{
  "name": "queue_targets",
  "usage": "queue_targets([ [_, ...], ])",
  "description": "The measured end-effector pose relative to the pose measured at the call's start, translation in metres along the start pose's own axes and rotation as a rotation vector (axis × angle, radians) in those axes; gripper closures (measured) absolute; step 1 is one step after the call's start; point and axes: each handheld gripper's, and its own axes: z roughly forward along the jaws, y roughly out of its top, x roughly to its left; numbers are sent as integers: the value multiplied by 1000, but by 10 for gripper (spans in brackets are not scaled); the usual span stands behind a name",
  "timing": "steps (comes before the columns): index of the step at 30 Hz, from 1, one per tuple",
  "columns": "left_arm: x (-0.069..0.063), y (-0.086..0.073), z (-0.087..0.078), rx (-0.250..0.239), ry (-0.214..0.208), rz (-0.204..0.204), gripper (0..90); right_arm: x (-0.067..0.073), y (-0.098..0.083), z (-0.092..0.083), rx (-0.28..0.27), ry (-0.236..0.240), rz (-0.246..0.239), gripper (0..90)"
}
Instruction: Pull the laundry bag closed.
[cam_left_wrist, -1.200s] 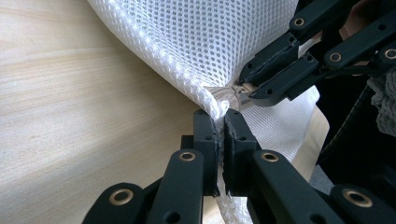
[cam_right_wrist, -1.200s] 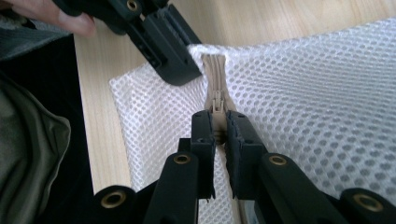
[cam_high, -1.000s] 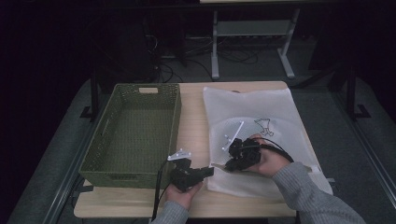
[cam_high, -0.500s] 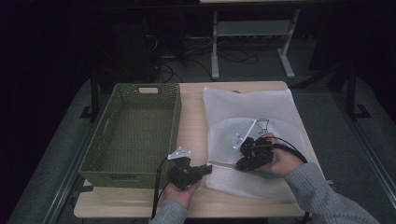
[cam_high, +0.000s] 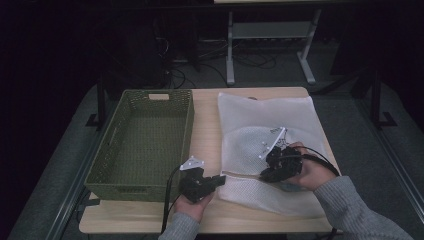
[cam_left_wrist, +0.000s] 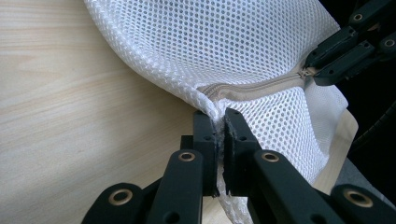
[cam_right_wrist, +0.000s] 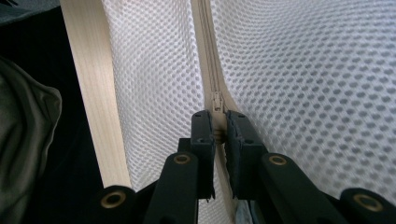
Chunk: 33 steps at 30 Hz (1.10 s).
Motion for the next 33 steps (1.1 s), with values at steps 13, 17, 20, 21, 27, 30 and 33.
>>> queue_targets([
  [13, -1, -1, -1, 3, 11, 17, 855, -3, -14, -4, -23, 1, 24, 816],
  [17, -1, 0, -1, 6, 11, 18, 855, -4, -20, -6, -36, -1, 31, 816],
  [20, -1, 0, -1, 8, 17, 23, 855, -5, -23, -7, -45, -1, 40, 816],
  [21, -1, 0, -2, 8, 19, 24, 855, -5, -24, -8, -46, -2, 40, 815],
  [27, 0, 0, -3, 11, 26, 28, 855, -7, -31, -12, -55, -4, 51, 815],
  [30, -1, 0, -3, 12, 27, 29, 855, -7, -35, -12, -59, -5, 57, 816],
  [33, -1, 0, -3, 16, 29, 31, 855, -8, -39, -14, -68, -4, 62, 816],
])
